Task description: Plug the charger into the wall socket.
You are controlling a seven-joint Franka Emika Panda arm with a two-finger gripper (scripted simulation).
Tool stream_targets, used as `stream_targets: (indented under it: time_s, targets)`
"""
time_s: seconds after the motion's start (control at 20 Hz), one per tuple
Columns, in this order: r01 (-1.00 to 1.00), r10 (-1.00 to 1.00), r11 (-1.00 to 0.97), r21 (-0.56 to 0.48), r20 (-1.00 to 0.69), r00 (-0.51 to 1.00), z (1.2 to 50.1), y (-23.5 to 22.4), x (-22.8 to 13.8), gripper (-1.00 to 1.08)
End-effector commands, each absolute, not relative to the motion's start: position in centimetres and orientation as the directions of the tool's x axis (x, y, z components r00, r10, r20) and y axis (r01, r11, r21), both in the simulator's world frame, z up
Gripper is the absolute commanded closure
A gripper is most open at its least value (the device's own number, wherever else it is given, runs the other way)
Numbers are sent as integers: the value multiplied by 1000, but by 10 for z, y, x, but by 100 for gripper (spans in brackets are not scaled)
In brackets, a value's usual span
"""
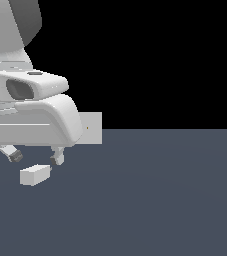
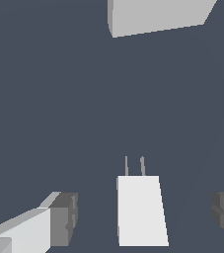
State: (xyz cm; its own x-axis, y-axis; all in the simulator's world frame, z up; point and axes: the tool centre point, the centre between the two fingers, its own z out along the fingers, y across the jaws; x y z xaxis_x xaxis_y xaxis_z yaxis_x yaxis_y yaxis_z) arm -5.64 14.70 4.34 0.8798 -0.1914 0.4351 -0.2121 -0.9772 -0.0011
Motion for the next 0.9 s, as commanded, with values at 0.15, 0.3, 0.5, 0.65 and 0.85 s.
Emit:
stream_targets:
  time_s: [0.15, 0.3, 0.5, 0.65, 0.85]
  targets:
    - [-213, -193, -977, -1, 434, 880, 20, 147, -57, -92]
    - [-213, -193, -977, -1, 435, 880, 14, 147, -57, -92]
    - [-213, -193, -977, -1, 435, 880, 11, 147, -57, 108]
    - [-213, -193, -977, -1, 435, 880, 11, 147, -57, 108]
    - [-213, -193, -977, -1, 435, 880, 11, 147, -57, 108]
